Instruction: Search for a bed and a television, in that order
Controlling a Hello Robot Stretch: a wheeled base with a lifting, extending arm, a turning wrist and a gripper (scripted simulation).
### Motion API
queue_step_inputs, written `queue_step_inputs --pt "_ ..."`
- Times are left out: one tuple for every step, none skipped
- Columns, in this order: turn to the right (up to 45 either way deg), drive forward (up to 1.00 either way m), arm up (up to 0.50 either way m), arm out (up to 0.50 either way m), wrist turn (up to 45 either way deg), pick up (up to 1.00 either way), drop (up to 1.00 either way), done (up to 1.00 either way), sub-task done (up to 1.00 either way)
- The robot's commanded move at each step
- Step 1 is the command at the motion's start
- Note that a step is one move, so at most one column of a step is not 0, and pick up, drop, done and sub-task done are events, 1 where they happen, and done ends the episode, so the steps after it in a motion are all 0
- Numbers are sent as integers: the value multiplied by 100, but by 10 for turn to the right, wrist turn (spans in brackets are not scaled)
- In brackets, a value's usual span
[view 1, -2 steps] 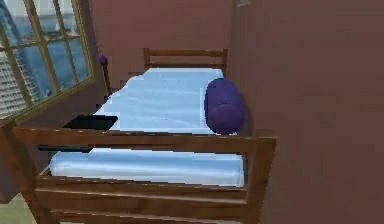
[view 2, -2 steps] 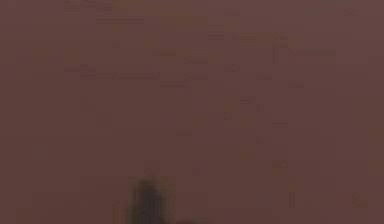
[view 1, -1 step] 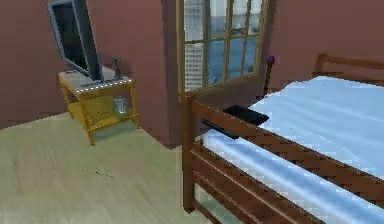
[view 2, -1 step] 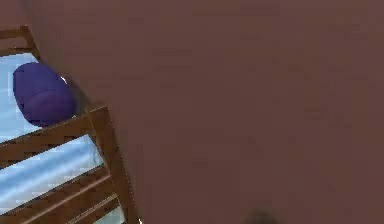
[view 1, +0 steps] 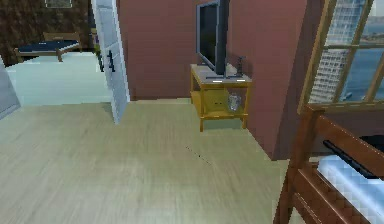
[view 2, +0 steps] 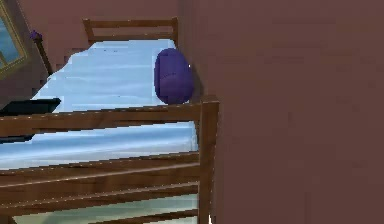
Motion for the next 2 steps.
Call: queue_step_inputs --pt "0 25 0 0 0 0 0 0 0" --pt "-120 0 0 0 0 0 0 0 0"
